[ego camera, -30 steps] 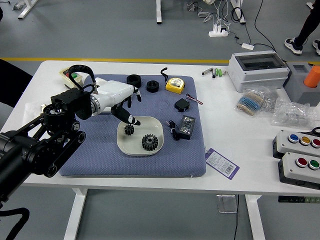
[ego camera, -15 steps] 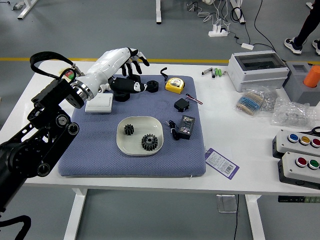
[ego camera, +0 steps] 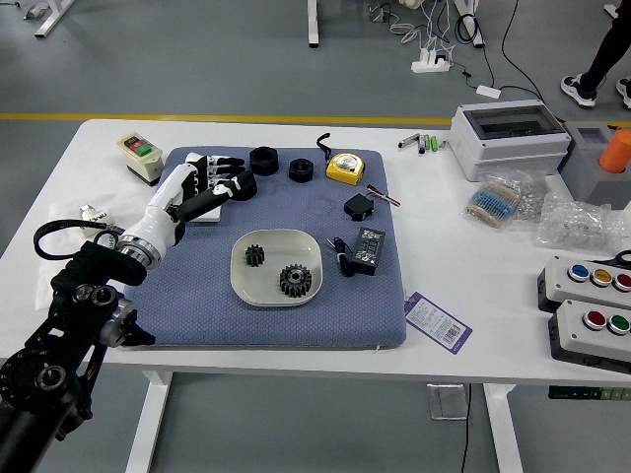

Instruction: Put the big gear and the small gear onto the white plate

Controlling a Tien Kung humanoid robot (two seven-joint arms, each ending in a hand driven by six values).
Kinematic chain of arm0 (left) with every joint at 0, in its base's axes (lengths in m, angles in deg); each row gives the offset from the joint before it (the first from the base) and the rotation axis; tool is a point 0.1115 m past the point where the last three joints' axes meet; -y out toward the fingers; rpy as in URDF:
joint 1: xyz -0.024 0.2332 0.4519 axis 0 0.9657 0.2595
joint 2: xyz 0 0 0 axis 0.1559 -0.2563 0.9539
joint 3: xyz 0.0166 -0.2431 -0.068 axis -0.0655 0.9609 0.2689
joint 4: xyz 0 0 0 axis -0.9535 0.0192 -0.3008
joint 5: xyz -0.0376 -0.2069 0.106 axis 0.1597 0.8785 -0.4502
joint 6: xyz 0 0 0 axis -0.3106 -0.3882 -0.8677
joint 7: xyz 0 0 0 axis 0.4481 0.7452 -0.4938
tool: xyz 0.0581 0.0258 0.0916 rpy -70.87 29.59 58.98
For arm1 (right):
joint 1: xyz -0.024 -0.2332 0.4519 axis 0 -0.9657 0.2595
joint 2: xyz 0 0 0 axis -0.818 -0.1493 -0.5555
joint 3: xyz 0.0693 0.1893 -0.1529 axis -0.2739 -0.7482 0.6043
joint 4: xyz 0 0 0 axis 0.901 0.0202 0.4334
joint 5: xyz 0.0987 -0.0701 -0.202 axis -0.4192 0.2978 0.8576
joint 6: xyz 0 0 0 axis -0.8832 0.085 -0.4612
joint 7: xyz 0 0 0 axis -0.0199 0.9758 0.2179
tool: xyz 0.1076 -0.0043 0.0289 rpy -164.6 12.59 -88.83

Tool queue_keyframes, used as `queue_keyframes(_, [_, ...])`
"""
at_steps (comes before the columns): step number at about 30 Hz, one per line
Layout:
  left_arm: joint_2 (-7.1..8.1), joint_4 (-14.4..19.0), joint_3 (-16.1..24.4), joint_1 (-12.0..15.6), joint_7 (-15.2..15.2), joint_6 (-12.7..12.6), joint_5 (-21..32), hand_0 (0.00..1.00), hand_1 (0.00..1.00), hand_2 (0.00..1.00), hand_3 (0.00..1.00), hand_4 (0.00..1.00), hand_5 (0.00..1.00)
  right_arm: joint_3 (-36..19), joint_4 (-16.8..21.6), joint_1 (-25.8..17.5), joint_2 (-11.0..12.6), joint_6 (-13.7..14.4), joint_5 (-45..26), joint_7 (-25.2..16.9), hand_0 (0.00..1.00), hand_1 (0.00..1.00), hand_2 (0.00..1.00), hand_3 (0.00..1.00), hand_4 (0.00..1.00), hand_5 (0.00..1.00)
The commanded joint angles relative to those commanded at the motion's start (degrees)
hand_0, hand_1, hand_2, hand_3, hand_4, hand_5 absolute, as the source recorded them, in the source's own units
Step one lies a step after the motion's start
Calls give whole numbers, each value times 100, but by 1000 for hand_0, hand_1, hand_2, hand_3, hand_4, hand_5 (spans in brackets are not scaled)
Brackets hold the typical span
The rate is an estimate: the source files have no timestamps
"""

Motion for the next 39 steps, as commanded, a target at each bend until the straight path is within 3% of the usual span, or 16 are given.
queue_keyframes(3, [-35, 109, 176, 214, -25, 94, 745, 714, 724, 795, 770, 887, 653, 13, -2, -13, -3, 0, 1, 0, 726, 733, 761, 623, 903, 752])
queue_keyframes(4, [-47, 148, 232, 287, -38, 130, 968, 761, 771, 835, 821, 904, 759, 17, -2, -19, -4, -1, 1, 0, 726, 732, 761, 622, 901, 750])
queue_keyframes(10, [-60, 317, 487, 612, -121, 350, 2418, 766, 776, 837, 823, 910, 790, 12, -5, -34, -10, -1, 18, 2, 726, 731, 760, 622, 901, 748])
queue_keyframes(12, [-59, 372, 574, 706, -170, 405, 2623, 766, 776, 837, 823, 910, 790, 3, -7, -33, -11, 1, 18, 1, 726, 731, 760, 622, 901, 748])
queue_keyframes(34, [38, 793, 1552, 1417, -656, 653, 1676, 785, 789, 848, 832, 926, 833, 46, -29, 28, -30, 16, -4, -3, 725, 730, 758, 620, 894, 740])
queue_keyframes(39, [74, 835, 1583, 1537, -750, 885, 1285, 785, 789, 848, 832, 926, 833, 90, -34, 57, -34, 31, -18, 3, 725, 730, 758, 620, 894, 740])
